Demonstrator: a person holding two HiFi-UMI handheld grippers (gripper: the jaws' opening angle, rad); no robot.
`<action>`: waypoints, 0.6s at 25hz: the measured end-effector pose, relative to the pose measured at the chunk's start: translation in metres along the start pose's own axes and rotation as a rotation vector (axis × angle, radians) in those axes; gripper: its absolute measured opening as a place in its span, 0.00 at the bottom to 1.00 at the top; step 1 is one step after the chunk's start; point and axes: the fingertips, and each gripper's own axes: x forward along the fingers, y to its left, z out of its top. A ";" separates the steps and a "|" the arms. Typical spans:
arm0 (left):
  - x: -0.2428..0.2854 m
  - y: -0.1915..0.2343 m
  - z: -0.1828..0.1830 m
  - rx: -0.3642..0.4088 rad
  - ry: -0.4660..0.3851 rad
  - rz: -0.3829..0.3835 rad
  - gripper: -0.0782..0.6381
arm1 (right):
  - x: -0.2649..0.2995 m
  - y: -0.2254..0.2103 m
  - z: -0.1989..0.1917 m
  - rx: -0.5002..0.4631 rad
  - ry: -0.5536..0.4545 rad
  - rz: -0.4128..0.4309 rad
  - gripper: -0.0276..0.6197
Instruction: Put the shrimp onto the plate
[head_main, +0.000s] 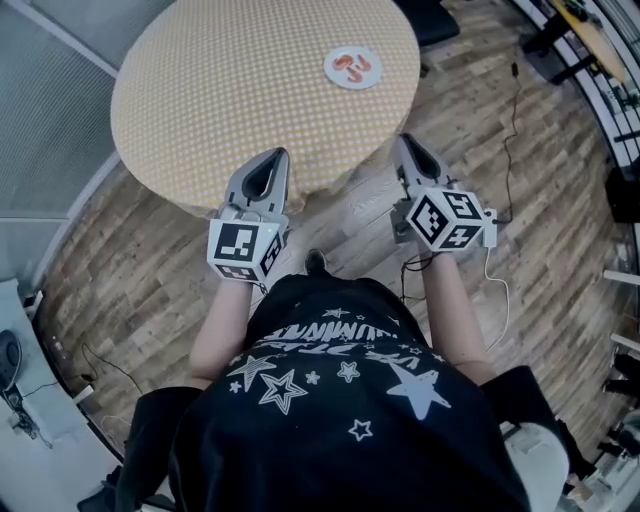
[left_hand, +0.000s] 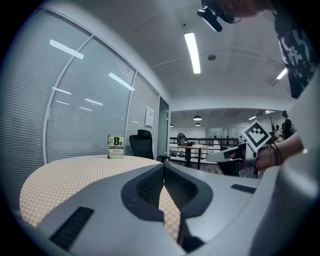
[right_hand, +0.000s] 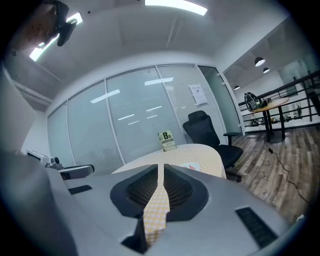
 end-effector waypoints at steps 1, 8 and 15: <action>-0.001 -0.005 0.000 0.011 0.006 0.003 0.12 | -0.003 -0.002 -0.002 0.007 0.002 0.000 0.12; -0.016 -0.052 -0.001 0.000 0.021 0.005 0.12 | -0.056 -0.011 -0.009 -0.024 0.007 0.022 0.12; -0.047 -0.107 0.009 0.000 -0.012 -0.001 0.12 | -0.115 -0.003 -0.004 -0.086 0.001 0.054 0.12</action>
